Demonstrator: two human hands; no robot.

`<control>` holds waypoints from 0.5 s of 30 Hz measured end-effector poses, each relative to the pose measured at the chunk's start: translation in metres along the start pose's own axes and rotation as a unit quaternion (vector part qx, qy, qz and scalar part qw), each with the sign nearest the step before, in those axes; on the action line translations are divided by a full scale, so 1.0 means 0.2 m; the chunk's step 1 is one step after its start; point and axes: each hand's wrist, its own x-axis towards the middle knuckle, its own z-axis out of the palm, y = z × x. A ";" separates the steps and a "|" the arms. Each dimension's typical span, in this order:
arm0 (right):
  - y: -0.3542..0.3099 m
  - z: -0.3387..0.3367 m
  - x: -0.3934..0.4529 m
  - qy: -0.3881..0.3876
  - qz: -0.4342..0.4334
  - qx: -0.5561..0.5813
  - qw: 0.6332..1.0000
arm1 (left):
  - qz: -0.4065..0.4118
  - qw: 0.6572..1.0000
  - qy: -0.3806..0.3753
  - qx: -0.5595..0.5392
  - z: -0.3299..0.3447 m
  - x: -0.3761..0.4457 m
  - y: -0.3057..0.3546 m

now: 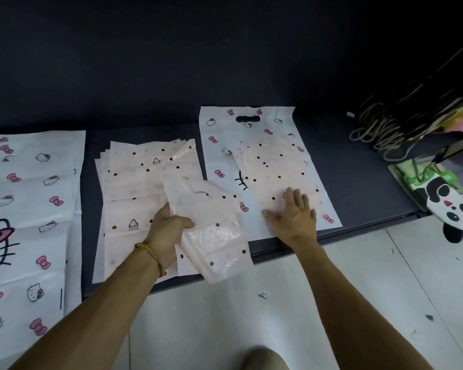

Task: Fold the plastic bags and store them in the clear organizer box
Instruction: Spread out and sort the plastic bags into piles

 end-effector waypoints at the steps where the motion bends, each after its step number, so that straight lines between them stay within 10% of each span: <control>1: 0.03 0.02 0.01 0.003 -0.010 -0.023 1.000 | 0.001 1.000 -0.002 -0.007 0.00 0.00 0.00; 8: 0.01 -0.01 -0.01 0.079 -0.028 0.100 0.991 | 0.004 0.999 0.016 -0.051 0.06 0.01 0.00; 15: -0.26 -0.05 -0.30 -0.021 -0.268 0.146 0.952 | -0.067 0.993 0.000 -0.100 0.14 -0.01 0.04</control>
